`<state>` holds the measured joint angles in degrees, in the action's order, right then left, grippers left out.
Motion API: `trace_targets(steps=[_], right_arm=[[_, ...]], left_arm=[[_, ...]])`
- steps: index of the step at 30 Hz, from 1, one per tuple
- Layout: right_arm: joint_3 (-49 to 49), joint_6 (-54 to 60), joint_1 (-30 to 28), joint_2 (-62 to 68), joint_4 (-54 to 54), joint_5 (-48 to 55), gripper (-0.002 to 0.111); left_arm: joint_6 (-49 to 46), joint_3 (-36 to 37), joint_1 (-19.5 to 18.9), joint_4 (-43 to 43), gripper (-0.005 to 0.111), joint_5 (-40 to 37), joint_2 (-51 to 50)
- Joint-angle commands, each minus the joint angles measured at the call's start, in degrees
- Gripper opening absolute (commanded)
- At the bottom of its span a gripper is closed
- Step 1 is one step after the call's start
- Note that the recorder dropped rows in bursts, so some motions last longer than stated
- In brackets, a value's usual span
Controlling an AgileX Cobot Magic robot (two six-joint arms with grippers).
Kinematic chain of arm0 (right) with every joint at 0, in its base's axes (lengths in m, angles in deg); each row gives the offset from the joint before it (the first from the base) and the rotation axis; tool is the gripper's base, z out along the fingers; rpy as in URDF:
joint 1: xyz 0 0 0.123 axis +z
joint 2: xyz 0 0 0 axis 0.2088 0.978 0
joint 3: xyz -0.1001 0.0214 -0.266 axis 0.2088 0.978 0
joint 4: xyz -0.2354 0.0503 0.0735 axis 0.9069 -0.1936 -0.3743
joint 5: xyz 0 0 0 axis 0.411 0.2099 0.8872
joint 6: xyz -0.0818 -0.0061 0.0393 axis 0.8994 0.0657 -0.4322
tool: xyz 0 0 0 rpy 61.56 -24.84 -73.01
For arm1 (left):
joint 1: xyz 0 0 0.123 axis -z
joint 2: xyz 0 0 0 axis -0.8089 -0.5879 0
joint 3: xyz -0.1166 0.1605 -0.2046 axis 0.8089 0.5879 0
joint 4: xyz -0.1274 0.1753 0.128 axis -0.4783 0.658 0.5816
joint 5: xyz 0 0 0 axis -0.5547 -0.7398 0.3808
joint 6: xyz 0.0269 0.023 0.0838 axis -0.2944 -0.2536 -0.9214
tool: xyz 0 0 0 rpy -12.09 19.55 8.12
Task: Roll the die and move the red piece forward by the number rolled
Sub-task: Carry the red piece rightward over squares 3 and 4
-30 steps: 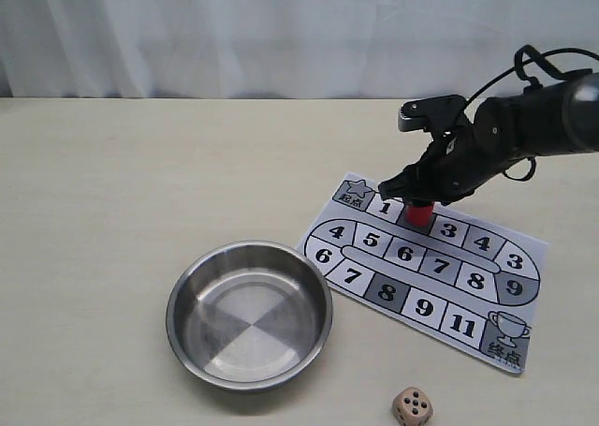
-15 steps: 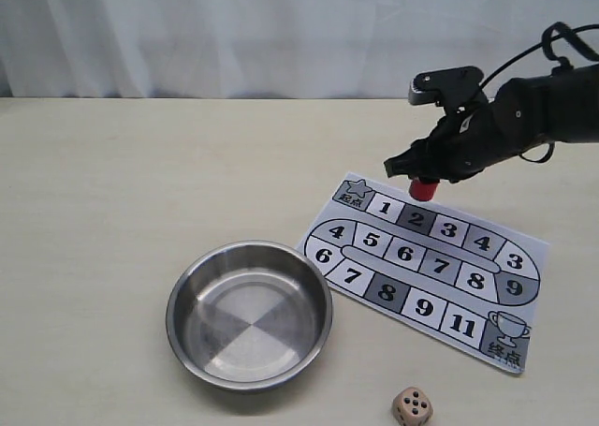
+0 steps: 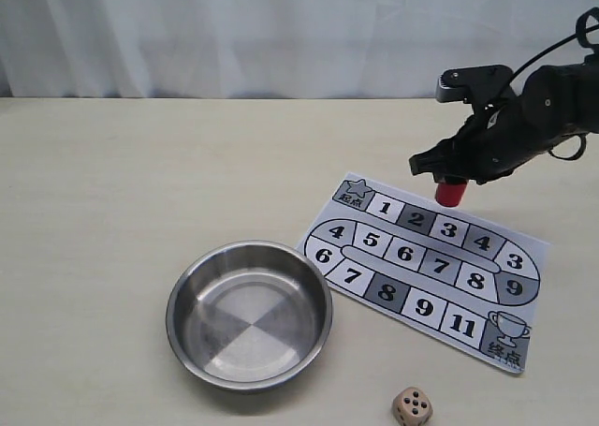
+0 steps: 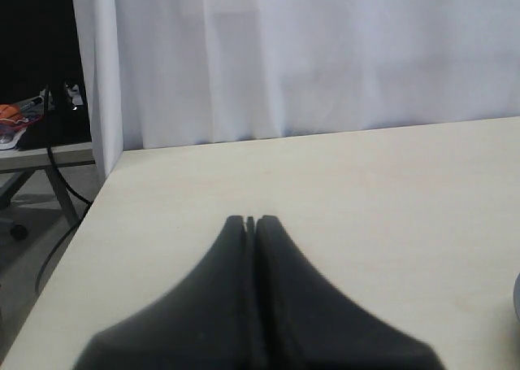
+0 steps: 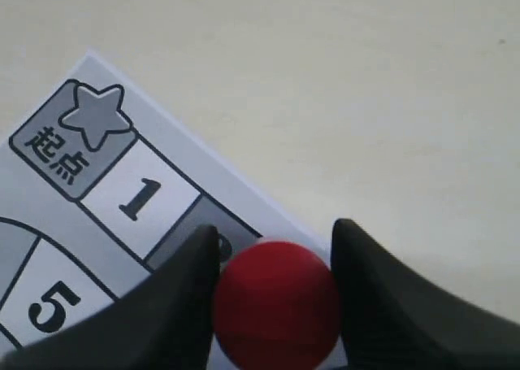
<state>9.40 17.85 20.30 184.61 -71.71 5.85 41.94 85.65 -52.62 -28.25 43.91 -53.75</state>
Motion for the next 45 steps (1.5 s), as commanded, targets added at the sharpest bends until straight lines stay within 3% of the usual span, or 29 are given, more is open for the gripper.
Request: trace_targets(steps=[1, 9, 23, 31, 45], right_arm=[[2.89, -0.42, -0.38, -0.69, -0.50, -4.17, 0.004], [11.18, 0.02, -0.38, 0.43, -0.50, -14.55, 0.004], [11.54, 0.02, -0.52, -3.39, -0.50, -14.81, 0.004], [11.64, -0.42, -4.65, -7.19, -0.67, -11.35, 0.004], [15.78, -0.42, -5.59, 0.00, -0.83, -13.21, 0.004]], left_arm=[[0.31, 0.12, 0.04, -0.17, 0.000, 0.67, 0.08], [0.31, 0.12, 0.04, -0.17, 0.000, 0.67, 0.08], [0.31, 0.12, 0.04, -0.17, 0.000, 0.67, 0.08], [0.31, 0.12, 0.04, -0.17, 0.000, 0.67, 0.08], [0.31, 0.12, 0.04, -0.17, 0.000, 0.67, 0.08]])
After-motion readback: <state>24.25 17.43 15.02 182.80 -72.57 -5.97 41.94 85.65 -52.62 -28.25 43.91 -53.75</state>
